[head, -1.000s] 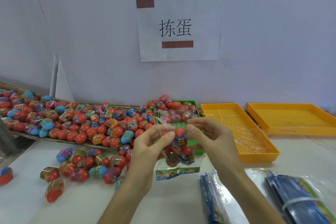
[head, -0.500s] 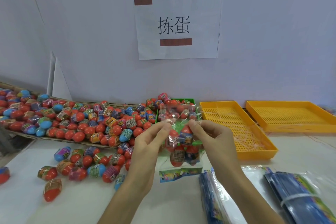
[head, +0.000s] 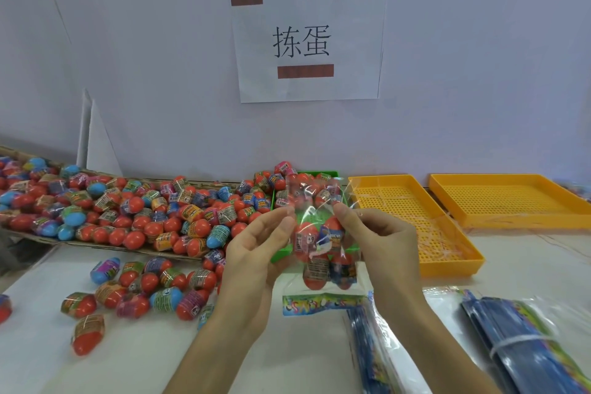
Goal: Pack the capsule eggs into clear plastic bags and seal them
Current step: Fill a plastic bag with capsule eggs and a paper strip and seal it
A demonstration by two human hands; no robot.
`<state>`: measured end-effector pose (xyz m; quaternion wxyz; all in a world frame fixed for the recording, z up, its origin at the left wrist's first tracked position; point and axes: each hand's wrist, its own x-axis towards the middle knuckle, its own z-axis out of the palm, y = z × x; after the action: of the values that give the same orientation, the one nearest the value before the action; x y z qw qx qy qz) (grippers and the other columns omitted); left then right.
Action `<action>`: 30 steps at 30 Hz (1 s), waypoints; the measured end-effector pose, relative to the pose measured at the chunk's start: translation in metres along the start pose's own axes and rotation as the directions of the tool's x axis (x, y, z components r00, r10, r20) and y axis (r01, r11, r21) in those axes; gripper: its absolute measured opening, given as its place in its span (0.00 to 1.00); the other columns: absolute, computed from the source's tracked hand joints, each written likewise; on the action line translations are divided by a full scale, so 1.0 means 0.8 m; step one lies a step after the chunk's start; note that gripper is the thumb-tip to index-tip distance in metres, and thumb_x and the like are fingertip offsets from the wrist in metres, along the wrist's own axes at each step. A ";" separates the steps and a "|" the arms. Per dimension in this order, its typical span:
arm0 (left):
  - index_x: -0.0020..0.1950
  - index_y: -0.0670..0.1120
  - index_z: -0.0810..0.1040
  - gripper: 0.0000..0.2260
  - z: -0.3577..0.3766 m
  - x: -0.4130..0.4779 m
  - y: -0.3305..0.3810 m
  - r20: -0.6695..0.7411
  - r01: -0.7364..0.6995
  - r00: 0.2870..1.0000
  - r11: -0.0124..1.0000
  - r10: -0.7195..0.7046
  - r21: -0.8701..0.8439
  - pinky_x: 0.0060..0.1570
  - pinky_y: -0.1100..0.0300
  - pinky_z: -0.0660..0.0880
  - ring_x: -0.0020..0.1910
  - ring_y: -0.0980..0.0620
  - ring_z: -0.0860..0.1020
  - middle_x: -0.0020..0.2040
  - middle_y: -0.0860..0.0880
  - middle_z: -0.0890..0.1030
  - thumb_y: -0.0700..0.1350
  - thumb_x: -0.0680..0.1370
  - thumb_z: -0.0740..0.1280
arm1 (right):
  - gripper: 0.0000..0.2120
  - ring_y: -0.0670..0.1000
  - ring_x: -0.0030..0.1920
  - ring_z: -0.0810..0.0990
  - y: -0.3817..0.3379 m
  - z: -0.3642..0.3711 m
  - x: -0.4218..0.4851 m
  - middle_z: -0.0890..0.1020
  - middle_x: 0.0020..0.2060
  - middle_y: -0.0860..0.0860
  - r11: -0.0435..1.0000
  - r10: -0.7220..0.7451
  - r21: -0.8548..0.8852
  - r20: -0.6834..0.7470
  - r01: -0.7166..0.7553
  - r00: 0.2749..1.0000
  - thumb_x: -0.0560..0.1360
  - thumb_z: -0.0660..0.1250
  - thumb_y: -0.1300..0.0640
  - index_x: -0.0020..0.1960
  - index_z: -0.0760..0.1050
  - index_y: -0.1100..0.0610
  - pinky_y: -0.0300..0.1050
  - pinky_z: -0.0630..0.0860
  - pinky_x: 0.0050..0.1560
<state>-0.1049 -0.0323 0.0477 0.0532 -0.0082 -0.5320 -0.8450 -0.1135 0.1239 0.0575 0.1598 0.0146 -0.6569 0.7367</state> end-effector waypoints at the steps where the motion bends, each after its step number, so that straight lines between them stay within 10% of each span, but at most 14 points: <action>1: 0.54 0.44 0.85 0.14 0.000 0.000 0.000 0.005 0.010 1.000 1.000 -0.010 -0.025 0.44 0.55 0.84 0.47 0.49 0.85 0.53 0.43 0.86 0.46 0.69 0.74 | 0.12 0.50 0.40 0.85 0.000 0.000 0.000 0.86 0.36 0.50 1.000 0.002 0.008 -0.015 -0.002 1.000 0.65 0.75 0.41 0.38 0.86 0.50 0.48 0.84 0.39; 20: 0.46 0.47 0.82 0.07 -0.006 0.004 0.001 -0.078 -0.066 0.994 0.996 0.070 0.062 0.42 0.56 0.79 0.41 0.54 0.80 0.43 0.49 0.82 0.47 0.71 0.71 | 0.09 0.47 0.47 0.85 0.008 -0.002 0.004 0.87 0.43 0.46 0.997 0.070 -0.017 0.093 -0.069 0.993 0.68 0.71 0.44 0.44 0.87 0.43 0.41 0.82 0.39; 30: 0.47 0.43 0.75 0.04 0.004 0.001 -0.005 0.019 -0.047 0.999 0.997 0.046 0.068 0.41 0.57 0.79 0.38 0.54 0.77 0.39 0.49 0.78 0.41 0.81 0.65 | 0.12 0.55 0.47 0.87 0.010 -0.009 0.009 0.88 0.44 0.52 0.992 0.095 0.075 0.059 -0.100 0.994 0.67 0.72 0.47 0.47 0.87 0.50 0.56 0.84 0.46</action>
<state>-0.1059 -0.0276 0.0455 0.0684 -0.0263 -0.5608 -0.8247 -0.1208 0.1317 0.0504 0.1048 0.0090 -0.6318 0.7680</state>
